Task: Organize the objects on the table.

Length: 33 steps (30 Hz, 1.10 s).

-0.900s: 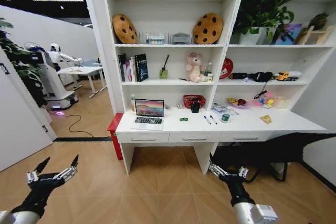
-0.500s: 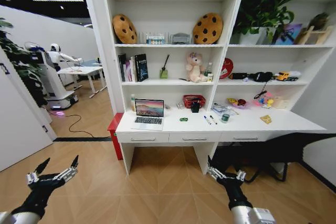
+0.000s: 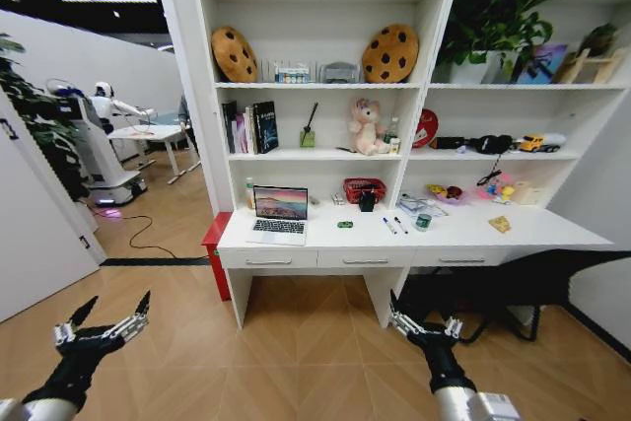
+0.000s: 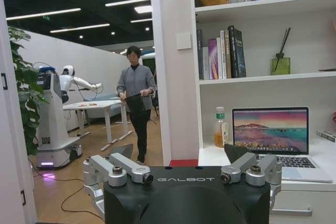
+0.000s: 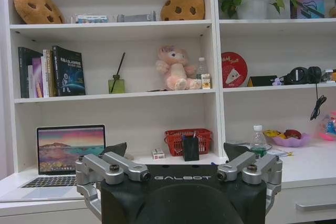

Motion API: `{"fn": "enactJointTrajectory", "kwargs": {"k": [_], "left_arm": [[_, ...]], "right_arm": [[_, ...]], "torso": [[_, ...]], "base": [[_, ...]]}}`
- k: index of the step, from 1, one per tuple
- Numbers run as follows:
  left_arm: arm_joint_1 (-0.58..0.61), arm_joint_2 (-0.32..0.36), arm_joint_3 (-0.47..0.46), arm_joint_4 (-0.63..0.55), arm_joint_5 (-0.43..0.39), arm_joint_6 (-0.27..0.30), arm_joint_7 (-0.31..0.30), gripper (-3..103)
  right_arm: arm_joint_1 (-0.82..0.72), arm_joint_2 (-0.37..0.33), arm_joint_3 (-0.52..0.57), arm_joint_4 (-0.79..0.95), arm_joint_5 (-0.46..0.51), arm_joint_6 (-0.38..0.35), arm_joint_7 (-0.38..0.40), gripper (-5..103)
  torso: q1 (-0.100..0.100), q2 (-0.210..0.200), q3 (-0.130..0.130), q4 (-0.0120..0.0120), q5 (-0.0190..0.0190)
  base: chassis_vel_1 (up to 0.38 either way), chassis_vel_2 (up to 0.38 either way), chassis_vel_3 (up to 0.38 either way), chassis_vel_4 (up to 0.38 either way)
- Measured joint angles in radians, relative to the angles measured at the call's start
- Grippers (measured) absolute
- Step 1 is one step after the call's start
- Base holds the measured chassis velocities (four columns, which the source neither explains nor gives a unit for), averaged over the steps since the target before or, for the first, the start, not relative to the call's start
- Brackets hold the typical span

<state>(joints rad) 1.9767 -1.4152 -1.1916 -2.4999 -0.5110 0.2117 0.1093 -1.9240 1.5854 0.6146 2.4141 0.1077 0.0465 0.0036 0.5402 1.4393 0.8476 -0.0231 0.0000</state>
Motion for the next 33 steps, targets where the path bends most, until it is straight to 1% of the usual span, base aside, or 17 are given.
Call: {"fn": "enactJointTrajectory", "kwargs": {"k": [2, 3, 4, 6, 7, 10, 16, 17, 20, 21, 22, 26, 27, 28, 30, 31, 33], "left_arm": [[0.000, 0.000, 0.000, 0.000, 0.001, 0.000, 0.000, 98], [0.001, 0.000, 0.002, 0.000, 0.003, 0.000, 0.000, 98], [0.001, 0.000, 0.002, 0.000, 0.003, 0.000, 0.000, 98], [0.002, 0.000, 0.005, 0.000, 0.006, 0.002, 0.000, 98], [0.002, 0.001, 0.009, 0.000, 0.006, 0.002, 0.000, 95], [0.003, 0.001, 0.014, 0.000, 0.008, 0.004, 0.000, 98], [0.003, 0.003, 0.016, 0.000, 0.011, 0.005, 0.001, 99], [0.004, 0.004, 0.016, 0.000, 0.011, 0.005, 0.001, 101], [0.003, 0.004, 0.015, 0.000, 0.011, 0.005, 0.001, 99], [0.003, 0.003, 0.015, 0.000, 0.012, 0.005, 0.001, 96], [0.003, 0.003, 0.015, 0.000, 0.012, 0.005, 0.001, 97], [0.003, 0.001, 0.014, 0.000, 0.012, 0.005, 0.001, 98], [0.003, -0.001, 0.014, 0.000, 0.012, 0.005, 0.001, 102], [0.003, -0.002, 0.014, 0.000, 0.012, 0.004, 0.000, 100], [0.003, -0.003, 0.014, 0.000, 0.012, 0.004, 0.000, 98], [0.003, -0.005, 0.014, 0.000, 0.013, 0.004, 0.000, 98], [0.003, -0.007, 0.014, 0.000, 0.014, 0.003, 0.000, 98]], "right_arm": [[0.000, -0.001, 0.002, 0.000, 0.001, 0.000, -0.001, 100], [0.000, -0.002, 0.008, -0.004, 0.018, 0.018, -0.027, 100], [0.000, -0.002, 0.008, -0.004, 0.018, 0.018, -0.027, 100], [0.003, -0.002, 0.014, -0.016, 0.036, 0.069, -0.079, 100], [0.003, -0.002, 0.014, -0.017, 0.037, 0.078, -0.088, 100], [0.002, -0.002, 0.013, -0.018, 0.038, 0.082, -0.092, 100], [0.005, 0.000, 0.013, -0.020, 0.033, 0.083, -0.085, 100], [0.006, -0.001, 0.012, -0.021, 0.032, 0.083, -0.081, 100], [0.009, -0.001, 0.012, -0.024, 0.031, 0.083, -0.076, 100], [0.009, 0.000, 0.012, -0.025, 0.031, 0.083, -0.074, 100], [0.010, 0.001, 0.012, -0.026, 0.030, 0.083, -0.074, 100], [0.009, 0.004, 0.011, -0.027, 0.029, 0.084, -0.073, 100], [0.009, 0.005, 0.011, -0.027, 0.028, 0.085, -0.073, 100], [0.009, 0.006, 0.009, -0.028, 0.027, 0.086, -0.073, 100], [0.009, 0.007, 0.009, -0.028, 0.027, 0.088, -0.073, 100], [0.009, 0.007, 0.007, -0.029, 0.026, 0.090, -0.073, 100], [0.010, 0.007, 0.006, -0.029, 0.023, 0.090, -0.068, 100]], "torso": [[0.000, 0.000, 0.000, 0.0000, 0.0000], [0.000, 0.000, 0.000, 0.0000, 0.0000], [0.000, 0.000, 0.000, 0.0000, 0.0000], [0.000, 0.000, 0.000, 0.0000, 0.0001], [0.000, 0.000, 0.000, 0.0000, 0.0000], [0.000, 0.000, 0.000, 0.0000, 0.0000], [-0.001, 0.000, 0.000, 0.0001, 0.0000], [0.000, 0.000, 0.000, 0.0001, 0.0001], [0.000, 0.000, 0.000, -0.0001, -0.0001], [0.000, 0.000, 0.000, -0.0002, 0.0000], [0.000, 0.000, 0.000, 0.0001, 0.0002], [0.000, 0.000, 0.000, 0.0002, 0.0001], [0.000, 0.000, 0.000, 0.0002, 0.0002], [0.000, 0.000, 0.000, -0.0003, -0.0003], [0.000, 0.000, 0.000, -0.0003, -0.0003], [0.000, 0.000, 0.000, 0.0001, 0.0004], [0.000, 0.000, 0.000, 0.0005, 0.0001]], "base": [[0.000, 0.000, 0.000, 0.000], [0.000, 0.000, 0.000, 0.000], [0.000, 0.000, 0.000, 0.000], [0.000, 0.000, 0.000, 0.000], [0.000, 0.000, 0.000, 0.000], [0.000, 0.000, 0.000, 0.000], [-0.087, 0.078, 0.076, -0.082], [-0.162, 0.130, 0.143, -0.126], [-0.172, 0.146, 0.177, -0.186], [-0.192, 0.226, 0.216, -0.182], [-0.213, 0.226, 0.213, -0.239], [-0.215, 0.243, 0.235, -0.242], [-0.243, 0.231, 0.256, -0.256], [-0.252, 0.230, 0.241, -0.266], [-0.252, 0.269, 0.262, -0.266], [-0.302, 0.269, 0.308, -0.321], [-0.298, 0.316, 0.330, -0.323]]}}
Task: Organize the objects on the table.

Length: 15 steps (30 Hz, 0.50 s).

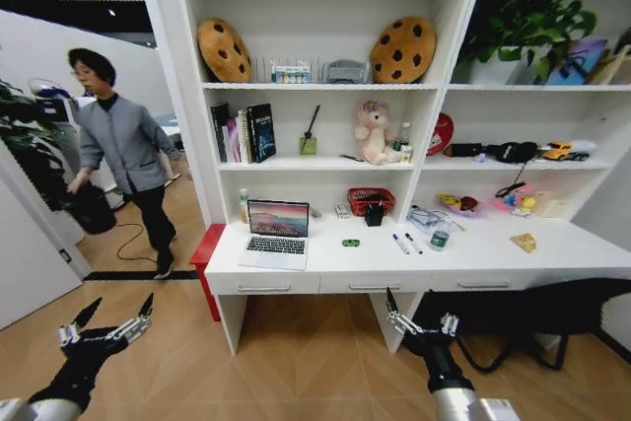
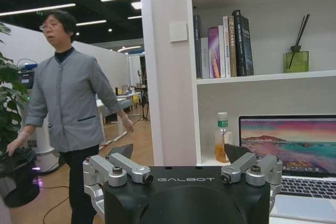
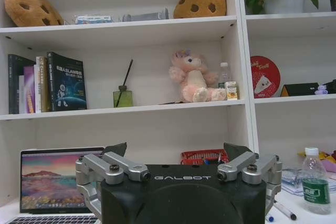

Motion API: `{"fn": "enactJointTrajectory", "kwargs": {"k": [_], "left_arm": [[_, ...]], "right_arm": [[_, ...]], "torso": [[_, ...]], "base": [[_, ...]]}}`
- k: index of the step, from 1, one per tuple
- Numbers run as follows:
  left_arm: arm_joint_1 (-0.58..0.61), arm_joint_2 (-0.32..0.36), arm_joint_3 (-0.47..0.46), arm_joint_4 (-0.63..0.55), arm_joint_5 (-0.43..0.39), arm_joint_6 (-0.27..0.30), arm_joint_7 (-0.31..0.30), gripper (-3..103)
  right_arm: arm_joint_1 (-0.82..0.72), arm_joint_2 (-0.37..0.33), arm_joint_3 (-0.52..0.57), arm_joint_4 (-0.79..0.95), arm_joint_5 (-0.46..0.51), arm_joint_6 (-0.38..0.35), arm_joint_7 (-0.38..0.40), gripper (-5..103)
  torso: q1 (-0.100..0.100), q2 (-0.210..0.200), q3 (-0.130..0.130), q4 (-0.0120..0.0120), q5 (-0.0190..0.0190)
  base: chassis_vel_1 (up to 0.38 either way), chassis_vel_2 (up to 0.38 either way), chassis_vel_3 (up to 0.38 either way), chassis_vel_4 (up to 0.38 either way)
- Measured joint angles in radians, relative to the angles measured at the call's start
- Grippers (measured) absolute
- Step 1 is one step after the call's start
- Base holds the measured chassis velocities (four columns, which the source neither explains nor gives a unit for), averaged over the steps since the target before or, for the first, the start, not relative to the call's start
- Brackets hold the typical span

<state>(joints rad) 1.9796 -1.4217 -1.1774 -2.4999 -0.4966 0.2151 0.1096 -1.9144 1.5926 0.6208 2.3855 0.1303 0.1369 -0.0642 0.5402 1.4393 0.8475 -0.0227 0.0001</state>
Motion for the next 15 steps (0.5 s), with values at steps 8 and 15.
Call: {"fn": "enactJointTrajectory", "kwargs": {"k": [8, 15], "left_arm": [[0.001, -0.003, 0.000, 0.000, 0.007, -0.003, 0.000, 98], [0.002, -0.003, -0.002, 0.000, 0.012, -0.005, 0.000, 98]], "right_arm": [[0.005, -0.003, -0.003, -0.004, -0.007, 0.003, 0.011, 100], [0.015, -0.010, -0.007, -0.009, -0.008, 0.040, 0.057, 100]], "torso": [[0.000, 0.000, 0.000, -0.0003, 0.0000], [0.000, 0.000, 0.000, -0.0004, 0.0006]], "base": [[-0.358, 0.358, 0.366, -0.369], [-0.353, 0.358, 0.356, -0.354]]}}
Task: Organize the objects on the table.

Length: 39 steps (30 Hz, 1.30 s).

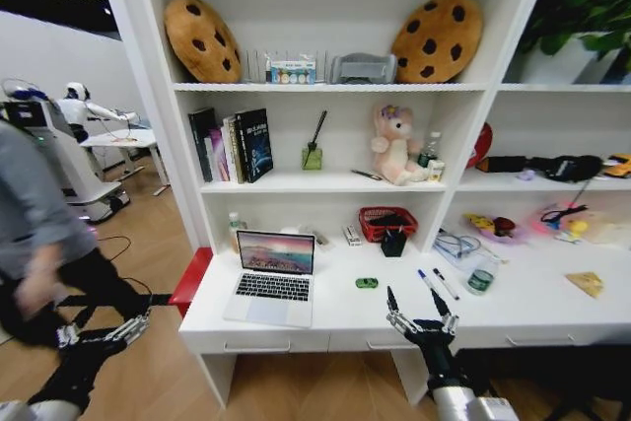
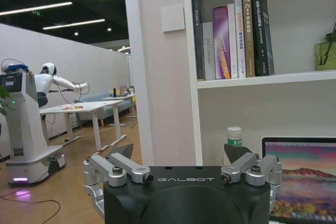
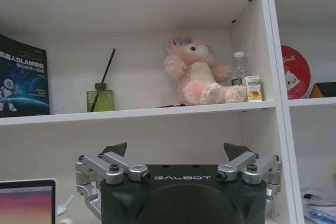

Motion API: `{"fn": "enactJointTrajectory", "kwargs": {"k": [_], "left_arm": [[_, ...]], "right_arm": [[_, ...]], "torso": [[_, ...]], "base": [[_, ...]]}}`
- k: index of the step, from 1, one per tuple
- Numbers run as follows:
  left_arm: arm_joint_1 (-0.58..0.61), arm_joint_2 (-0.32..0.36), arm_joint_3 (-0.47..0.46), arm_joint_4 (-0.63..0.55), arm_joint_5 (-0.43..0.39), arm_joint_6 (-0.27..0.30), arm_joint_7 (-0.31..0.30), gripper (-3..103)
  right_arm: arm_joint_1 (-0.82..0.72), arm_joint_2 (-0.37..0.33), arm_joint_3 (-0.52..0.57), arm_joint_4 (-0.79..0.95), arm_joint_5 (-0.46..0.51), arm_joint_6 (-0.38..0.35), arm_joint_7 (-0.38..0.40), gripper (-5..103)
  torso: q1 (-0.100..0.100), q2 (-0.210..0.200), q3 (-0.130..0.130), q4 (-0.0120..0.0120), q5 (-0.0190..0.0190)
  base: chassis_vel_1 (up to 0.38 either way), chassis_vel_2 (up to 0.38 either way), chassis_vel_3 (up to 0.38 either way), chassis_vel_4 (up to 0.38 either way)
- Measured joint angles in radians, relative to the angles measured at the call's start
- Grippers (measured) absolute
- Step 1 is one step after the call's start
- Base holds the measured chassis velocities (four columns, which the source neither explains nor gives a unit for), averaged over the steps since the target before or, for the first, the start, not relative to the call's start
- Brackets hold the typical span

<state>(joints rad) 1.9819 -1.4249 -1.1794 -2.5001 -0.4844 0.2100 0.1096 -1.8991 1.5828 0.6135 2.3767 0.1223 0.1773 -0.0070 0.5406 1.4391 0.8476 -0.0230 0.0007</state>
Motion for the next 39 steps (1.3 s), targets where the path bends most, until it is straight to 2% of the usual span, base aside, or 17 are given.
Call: {"fn": "enactJointTrajectory", "kwargs": {"k": [3, 4, 6, 10, 12, 14, 15, 19, 26, 28, 29, 31, 33, 34, 36, 37, 39], "left_arm": [[0.000, 0.010, -0.003, 0.000, 0.011, -0.006, -0.001, 97], [-0.002, 0.020, -0.005, 0.000, 0.019, -0.012, -0.002, 97], [-0.007, 0.049, -0.013, 0.000, 0.042, -0.036, 0.008, 100], [-0.013, 0.092, -0.023, 0.000, 0.050, -0.055, 0.030, 100], [-0.018, 0.154, -0.036, 0.005, 0.053, -0.071, 0.093, 100], [-0.020, 0.173, -0.038, 0.015, 0.057, -0.079, 0.113, 101], [-0.025, 0.204, -0.037, 0.037, 0.063, -0.089, 0.137, 96], [-0.033, 0.260, -0.032, 0.083, 0.075, -0.097, 0.137, 81], [-0.042, 0.314, -0.032, 0.116, 0.077, -0.115, 0.131, 70], [-0.048, 0.359, -0.034, 0.144, 0.074, -0.132, 0.102, 47], [-0.048, 0.359, -0.034, 0.144, 0.074, -0.132, 0.102, 47], [-0.062, 0.421, -0.045, 0.191, 0.062, -0.142, 0.095, 36], [-0.075, 0.451, -0.046, 0.211, 0.050, -0.146, 0.110, 36], [-0.107, 0.518, -0.036, 0.243, 0.029, -0.149, 0.152, 25], [-0.178, 0.677, -0.013, 0.318, -0.009, -0.174, 0.243, 19], [-0.178, 0.677, -0.013, 0.318, -0.009, -0.174, 0.243, 19], [-0.250, 0.822, -0.002, 0.423, -0.037, -0.243, 0.374, 9]], "right_arm": [[-0.001, -0.011, 0.001, 0.000, -0.001, 0.004, 0.005, 100], [-0.003, -0.015, 0.003, 0.001, -0.003, 0.004, 0.006, 100], [-0.005, -0.026, 0.005, 0.004, -0.009, -0.003, 0.008, 100], [-0.005, -0.037, 0.006, 0.000, -0.016, -0.009, 0.009, 100], [-0.001, -0.056, 0.010, -0.012, -0.017, -0.013, 0.009, 100], [0.001, -0.062, 0.013, -0.017, -0.017, -0.014, 0.009, 100], [0.007, -0.072, 0.018, -0.025, -0.014, -0.014, 0.009, 100], [0.019, -0.084, 0.027, -0.043, -0.006, -0.014, 0.009, 100], [0.028, -0.087, 0.032, -0.057, 0.002, -0.013, 0.010, 100], [0.033, -0.090, 0.033, -0.067, 0.004, -0.009, 0.019, 96], [0.033, -0.090, 0.033, -0.067, 0.004, -0.009, 0.019, 96], [0.028, -0.100, 0.036, -0.072, 0.005, -0.009, 0.025, 89], [0.025, -0.107, 0.037, -0.073, 0.006, -0.009, 0.026, 93], [0.023, -0.120, 0.041, -0.077, 0.006, -0.010, 0.027, 95], [0.024, -0.130, 0.047, -0.078, 0.007, -0.013, 0.027, 99], [0.024, -0.130, 0.047, -0.078, 0.007, -0.013, 0.027, 99], [0.017, -0.130, 0.051, -0.071, 0.007, -0.014, 0.027, 100]], "torso": [[0.001, 0.000, 0.000, 0.0001, -0.0009], [0.001, 0.000, 0.000, -0.0010, -0.0012], [0.001, 0.000, 0.000, 0.0004, -0.0001], [0.000, 0.000, 0.000, 0.0003, -0.0013], [-0.002, 0.001, 0.000, 0.0000, -0.0004], [-0.002, 0.001, -0.001, -0.0003, -0.0005], [-0.002, 0.001, -0.001, -0.0002, -0.0011], [-0.001, 0.001, 0.000, 0.0000, -0.0009], [0.000, 0.000, 0.000, 0.0000, -0.0008], [0.000, 0.000, 0.000, 0.0000, -0.0009], [0.000, 0.000, 0.000, 0.0000, -0.0009], [0.000, 0.000, 0.000, 0.0000, -0.0008], [0.000, 0.000, 0.000, 0.0001, -0.0009], [0.000, 0.000, 0.000, 0.0002, -0.0010], [0.000, 0.000, 0.000, 0.0001, -0.0010], [0.000, 0.000, 0.000, 0.0001, -0.0010], [0.000, 0.000, 0.000, -0.0007, -0.0010]], "base": [[-0.243, 0.228, 0.247, -0.207], [-0.223, 0.178, 0.060, -0.176], [-0.112, 0.150, 0.075, -0.046], [-0.014, 0.048, 0.025, 0.023], [0.051, -0.079, -0.037, 0.035], [0.072, -0.099, -0.065, 0.053], [0.058, -0.113, -0.058, 0.047], [0.028, -0.044, -0.037, 0.029], [0.000, 0.000, 0.000, 0.000], [0.000, 0.000, 0.000, 0.000], [0.000, 0.000, 0.000, 0.000], [0.000, 0.000, 0.000, 0.000], [0.000, 0.000, 0.000, 0.000], [0.000, 0.000, 0.000, 0.000], [0.000, 0.000, 0.000, 0.000], [0.000, 0.000, 0.000, 0.000], [0.000, 0.000, 0.000, 0.000]]}}
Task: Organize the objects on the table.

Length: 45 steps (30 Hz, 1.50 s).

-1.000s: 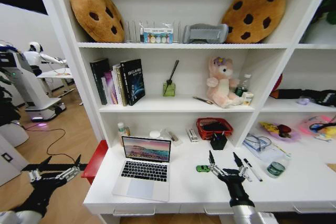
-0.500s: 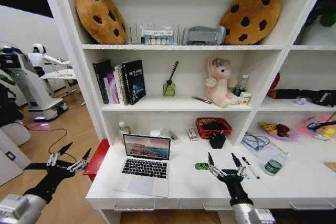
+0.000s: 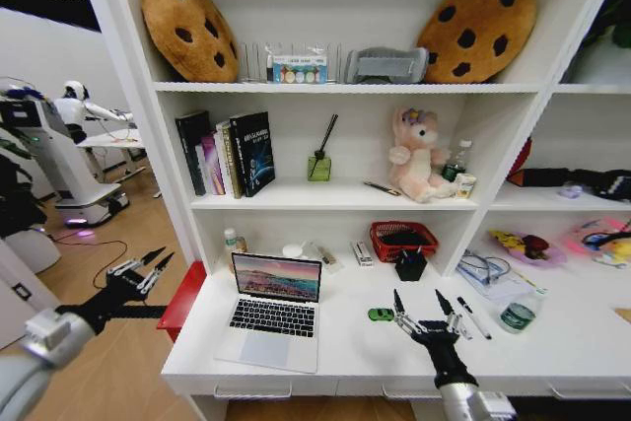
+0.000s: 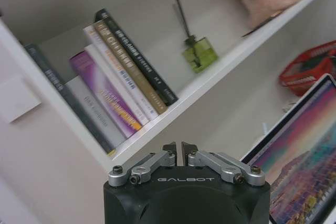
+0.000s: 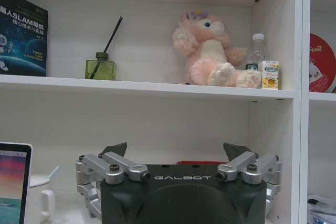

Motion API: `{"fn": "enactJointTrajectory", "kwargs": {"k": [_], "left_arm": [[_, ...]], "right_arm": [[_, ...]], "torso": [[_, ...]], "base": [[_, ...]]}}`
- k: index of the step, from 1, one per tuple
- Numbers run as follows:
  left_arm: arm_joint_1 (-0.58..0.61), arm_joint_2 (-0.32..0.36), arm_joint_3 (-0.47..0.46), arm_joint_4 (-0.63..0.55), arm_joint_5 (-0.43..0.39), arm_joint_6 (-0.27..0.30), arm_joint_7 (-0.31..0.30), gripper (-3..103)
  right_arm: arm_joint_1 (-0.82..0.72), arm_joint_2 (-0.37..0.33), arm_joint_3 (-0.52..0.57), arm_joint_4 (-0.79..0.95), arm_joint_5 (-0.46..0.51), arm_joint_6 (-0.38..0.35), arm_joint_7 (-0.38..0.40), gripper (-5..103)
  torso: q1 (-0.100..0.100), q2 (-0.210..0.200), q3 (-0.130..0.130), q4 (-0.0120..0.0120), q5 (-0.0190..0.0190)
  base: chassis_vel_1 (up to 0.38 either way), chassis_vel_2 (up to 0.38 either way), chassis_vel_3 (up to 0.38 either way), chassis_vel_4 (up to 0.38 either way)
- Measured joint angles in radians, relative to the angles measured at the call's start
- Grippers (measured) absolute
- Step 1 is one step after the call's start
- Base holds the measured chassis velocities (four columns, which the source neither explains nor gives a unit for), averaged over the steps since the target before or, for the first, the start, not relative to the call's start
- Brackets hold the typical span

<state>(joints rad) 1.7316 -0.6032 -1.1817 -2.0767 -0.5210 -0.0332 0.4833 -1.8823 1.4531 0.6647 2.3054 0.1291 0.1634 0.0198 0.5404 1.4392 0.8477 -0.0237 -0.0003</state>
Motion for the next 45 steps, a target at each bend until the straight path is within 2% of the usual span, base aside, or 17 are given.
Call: {"fn": "enactJointTrajectory", "kwargs": {"k": [2, 3, 5, 11, 13, 16, 17, 19, 20, 21, 22, 23, 25, 26, 33, 37, 45], "left_arm": [[-0.029, 0.110, 0.012, 0.068, -0.020, -0.049, 0.129, 2], [-0.029, 0.110, 0.012, 0.068, -0.020, -0.049, 0.129, 2], [-0.040, 0.180, 0.041, 0.095, -0.032, -0.061, 0.204, 0], [-0.058, 0.289, 0.117, 0.133, -0.015, -0.082, 0.237, 0], [-0.102, 0.361, 0.174, 0.172, -0.005, -0.081, 0.233, 0], [-0.168, 0.380, 0.246, 0.193, -0.007, -0.064, 0.222, 0], [-0.248, 0.380, 0.329, 0.216, -0.008, -0.054, 0.209, 0], [-0.283, 0.377, 0.365, 0.225, -0.008, -0.051, 0.205, 0], [-0.412, 0.359, 0.491, 0.255, -0.006, -0.043, 0.201, 0], [-0.412, 0.359, 0.491, 0.255, -0.006, -0.043, 0.201, 0], [-0.536, 0.339, 0.607, 0.280, 0.001, -0.040, 0.203, 0], [-0.536, 0.339, 0.607, 0.280, 0.001, -0.040, 0.203, 0], [-0.688, 0.307, 0.748, 0.308, 0.021, -0.033, 0.211, 0], [-0.688, 0.307, 0.748, 0.308, 0.021, -0.033, 0.211, 0], [-1.007, 0.213, 1.072, 0.373, 0.068, -0.030, 0.238, 0], [-1.122, 0.172, 1.169, 0.408, 0.075, -0.035, 0.239, 0], [-1.267, 0.133, 1.283, 0.485, 0.097, -0.034, 0.330, 0]], "right_arm": [[-0.008, 0.000, 0.005, 0.000, -0.003, 0.006, -0.001, 100], [-0.008, 0.000, 0.005, 0.000, -0.003, 0.006, -0.001, 100], [-0.009, -0.001, 0.008, -0.001, -0.003, 0.008, -0.001, 100], [-0.002, -0.003, 0.005, -0.012, -0.006, 0.010, -0.007, 100], [0.003, -0.003, -0.001, -0.019, -0.011, 0.012, -0.011, 100], [0.007, -0.002, -0.001, -0.028, -0.013, 0.015, -0.011, 100], [0.012, -0.001, -0.002, -0.035, -0.015, 0.017, -0.012, 100], [0.013, -0.001, -0.001, -0.037, -0.016, 0.017, -0.012, 100], [0.018, 0.000, -0.003, -0.042, -0.017, 0.018, -0.012, 100], [0.018, 0.000, -0.003, -0.042, -0.017, 0.018, -0.012, 100], [0.021, -0.001, -0.004, -0.043, -0.017, 0.018, -0.013, 100], [0.021, -0.001, -0.004, -0.043, -0.017, 0.018, -0.013, 100], [0.022, -0.003, -0.003, -0.047, -0.017, 0.018, -0.013, 100], [0.022, -0.003, -0.003, -0.047, -0.017, 0.018, -0.013, 100], [0.022, 0.004, -0.001, -0.056, -0.019, 0.019, -0.024, 100], [0.019, 0.012, -0.002, -0.061, -0.026, 0.026, -0.025, 100], [0.008, 0.033, 0.000, -0.070, -0.034, 0.042, -0.008, 100]], "torso": [[0.000, 0.000, 0.000, 0.0003, 0.0002], [0.000, 0.000, 0.000, 0.0003, 0.0002], [0.000, 0.000, 0.000, 0.0008, 0.0001], [0.000, 0.000, 0.000, 0.0007, 0.0002], [0.000, 0.000, 0.000, 0.0004, 0.0004], [0.000, 0.000, 0.000, 0.0006, 0.0004], [0.000, 0.000, 0.000, 0.0008, 0.0002], [0.000, 0.000, 0.000, 0.0008, 0.0004], [0.000, 0.000, 0.000, 0.0009, 0.0003], [0.000, 0.000, 0.000, 0.0009, 0.0003], [0.000, 0.000, 0.000, 0.0007, -0.0001], [0.000, 0.000, 0.000, 0.0007, -0.0001], [0.000, 0.000, 0.000, 0.0004, 0.0002], [0.000, 0.000, 0.000, 0.0004, 0.0002], [0.000, 0.000, 0.000, 0.0007, 0.0003], [0.000, 0.000, 0.000, 0.0002, 0.0002], [0.000, 0.000, 0.000, 0.0007, 0.0003]], "base": [[0.000, 0.000, 0.000, 0.000], [0.000, 0.000, 0.000, 0.000], [0.000, 0.000, 0.000, 0.000], [0.000, 0.000, 0.000, 0.000], [0.000, 0.000, 0.000, 0.000], [0.000, 0.000, 0.000, 0.000], [0.000, 0.000, 0.000, 0.000], [0.000, 0.000, 0.000, 0.000], [0.000, 0.000, 0.000, 0.000], [0.000, 0.000, 0.000, 0.000], [0.000, 0.000, 0.000, 0.000], [0.000, 0.000, 0.000, 0.000], [0.000, 0.000, 0.000, 0.000], [0.000, 0.000, 0.000, 0.000], [0.000, 0.000, 0.000, 0.000], [0.000, 0.000, 0.000, 0.000], [0.000, 0.000, 0.000, 0.000]]}}
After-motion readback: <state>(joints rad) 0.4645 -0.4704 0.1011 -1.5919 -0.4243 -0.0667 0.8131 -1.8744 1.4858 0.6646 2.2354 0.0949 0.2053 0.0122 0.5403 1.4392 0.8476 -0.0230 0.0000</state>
